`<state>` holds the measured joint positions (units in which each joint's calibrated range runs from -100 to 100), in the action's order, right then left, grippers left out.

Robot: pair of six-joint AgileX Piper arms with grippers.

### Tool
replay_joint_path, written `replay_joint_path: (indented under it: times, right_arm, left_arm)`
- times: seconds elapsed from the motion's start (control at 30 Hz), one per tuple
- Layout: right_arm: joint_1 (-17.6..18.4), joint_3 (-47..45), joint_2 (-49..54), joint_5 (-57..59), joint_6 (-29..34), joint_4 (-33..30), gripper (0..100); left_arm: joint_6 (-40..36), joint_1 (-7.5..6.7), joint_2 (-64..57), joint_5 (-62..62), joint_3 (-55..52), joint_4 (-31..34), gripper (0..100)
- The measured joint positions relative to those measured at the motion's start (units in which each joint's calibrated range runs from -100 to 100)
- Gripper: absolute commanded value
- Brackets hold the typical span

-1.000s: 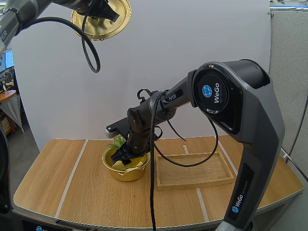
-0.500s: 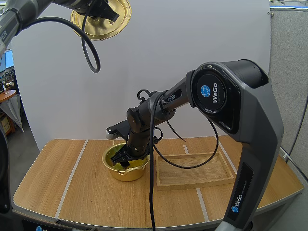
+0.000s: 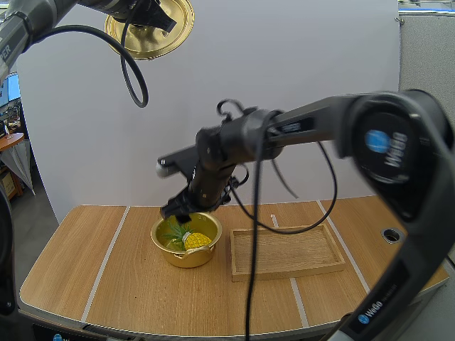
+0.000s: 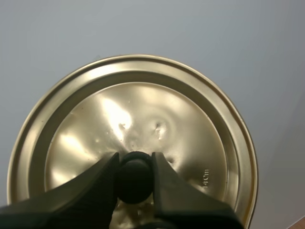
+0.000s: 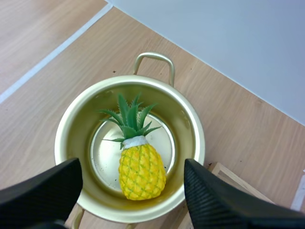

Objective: Open the pot, put the pineapple inside, and close it

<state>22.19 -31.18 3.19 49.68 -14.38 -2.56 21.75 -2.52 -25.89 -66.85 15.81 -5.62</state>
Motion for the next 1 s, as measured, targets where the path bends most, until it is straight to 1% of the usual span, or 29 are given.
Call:
replay_joint_path:
  times: [0.13, 0.17, 0.2, 0.23, 0.27, 0.3, 0.37, 0.43, 0.57, 0.6, 0.7, 0.73, 0.83, 1.0]
  right_arm:
    - [0.0, 0.0, 1.1, 0.5, 0.0, 0.0, 100]
    - [0.0, 0.0, 3.7, 1.2, 0.0, 0.0, 100]
    - [0.0, 0.1, 3.7, 1.2, 0.0, 0.0, 100]
    - [0.0, 0.1, 13.8, 5.5, 0.0, 0.1, 100]
    - [0.0, 0.1, 15.4, 7.9, 0.0, 0.1, 100]
    - [0.0, 0.1, 25.4, 13.1, 0.0, 0.5, 100]
    - [0.1, 0.1, 33.1, 18.9, 0.0, 0.5, 100]
    - [0.1, 0.1, 38.5, 24.6, 0.0, 0.5, 100]
    - [0.1, 0.1, 45.3, 32.7, 0.0, 0.5, 100]
    - [0.1, 0.1, 49.7, 37.6, 0.0, 0.5, 100]
    - [0.1, 0.1, 55.6, 42.5, 0.0, 0.6, 100]
    - [0.1, 0.1, 58.6, 45.8, 0.0, 0.6, 100]
    - [0.1, 0.1, 63.2, 49.1, 0.0, 0.8, 100]
    - [0.1, 0.1, 68.3, 49.8, 0.0, 2.6, 100]
  left_arm:
    - [0.0, 0.00, 0.0, 0.0, 0.0, 0.0, 0]
    - [0.0, 0.00, 0.0, 0.0, 0.0, 0.0, 0]
    - [0.0, 0.00, 0.0, 0.0, 0.0, 0.0, 0]
    - [0.0, 0.00, 0.0, 0.0, 0.0, 0.0, 0]
    - [0.0, 0.00, 0.0, 0.0, 0.0, 0.0, 0]
    - [0.0, 0.00, 0.0, 0.0, 0.0, 0.0, 0]
    - [0.0, 0.00, 0.0, 0.0, 0.0, 0.0, 0]
    - [0.0, 0.00, 0.0, 0.0, 0.0, 0.0, 0]
    - [0.0, 0.00, 0.0, 0.0, 0.0, 0.0, 0]
    - [0.0, 0.00, 0.0, 0.0, 0.0, 0.0, 0]
    - [0.0, 0.00, 0.0, 0.0, 0.0, 0.0, 0]
    - [0.0, 0.00, 0.0, 0.0, 0.0, 0.0, 0]
    - [0.0, 0.00, 0.0, 0.1, 0.0, 0.0, 0]
    - [0.0, 0.00, 0.0, 1.0, 0.0, 0.0, 0]
